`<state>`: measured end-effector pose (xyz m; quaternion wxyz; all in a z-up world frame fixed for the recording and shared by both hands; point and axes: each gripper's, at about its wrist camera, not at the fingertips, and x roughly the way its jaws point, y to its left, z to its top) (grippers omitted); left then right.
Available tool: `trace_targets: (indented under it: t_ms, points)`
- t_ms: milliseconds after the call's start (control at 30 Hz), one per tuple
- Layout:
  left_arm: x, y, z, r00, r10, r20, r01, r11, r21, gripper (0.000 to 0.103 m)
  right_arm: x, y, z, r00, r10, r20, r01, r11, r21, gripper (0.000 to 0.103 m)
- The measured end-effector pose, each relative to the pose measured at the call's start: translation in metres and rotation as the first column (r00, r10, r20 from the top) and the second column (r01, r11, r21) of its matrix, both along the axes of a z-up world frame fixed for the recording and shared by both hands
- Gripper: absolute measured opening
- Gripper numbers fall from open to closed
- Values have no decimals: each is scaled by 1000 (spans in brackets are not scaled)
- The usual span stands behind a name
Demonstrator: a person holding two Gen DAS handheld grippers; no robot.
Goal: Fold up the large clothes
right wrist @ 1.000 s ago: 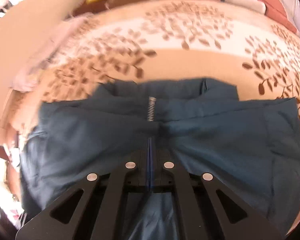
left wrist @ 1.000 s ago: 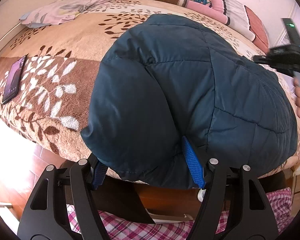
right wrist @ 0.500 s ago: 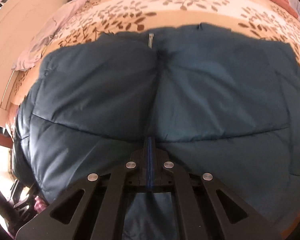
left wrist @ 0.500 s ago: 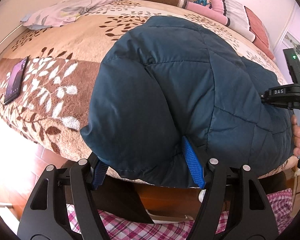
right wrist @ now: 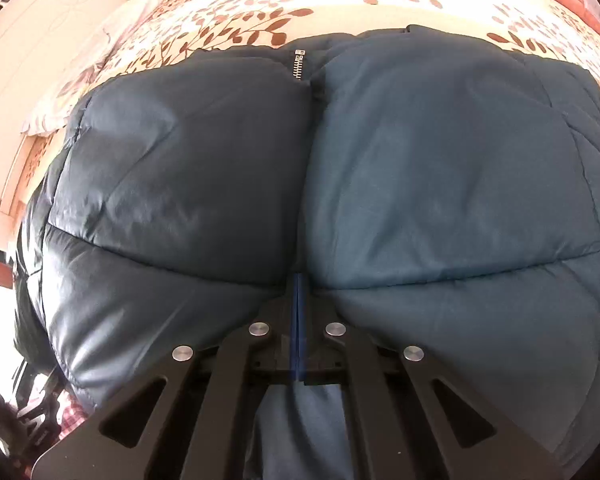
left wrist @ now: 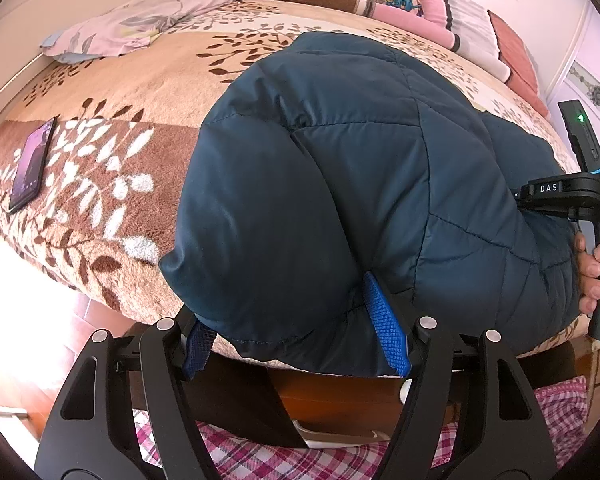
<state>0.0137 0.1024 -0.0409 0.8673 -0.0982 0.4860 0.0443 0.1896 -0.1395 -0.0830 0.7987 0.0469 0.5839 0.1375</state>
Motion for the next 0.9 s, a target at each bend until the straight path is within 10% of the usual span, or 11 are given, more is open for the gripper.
trace_targets:
  t_ms: [467, 900]
  points:
    - [0, -2, 2, 1000, 8, -12, -7, 1000, 27, 68, -5, 9, 15, 1000, -19, 13, 20, 998, -64, 0]
    - [-2, -1, 2, 1000, 21, -13, -21, 999, 31, 68, -67, -7, 54, 998, -8, 61, 3, 997, 75, 0]
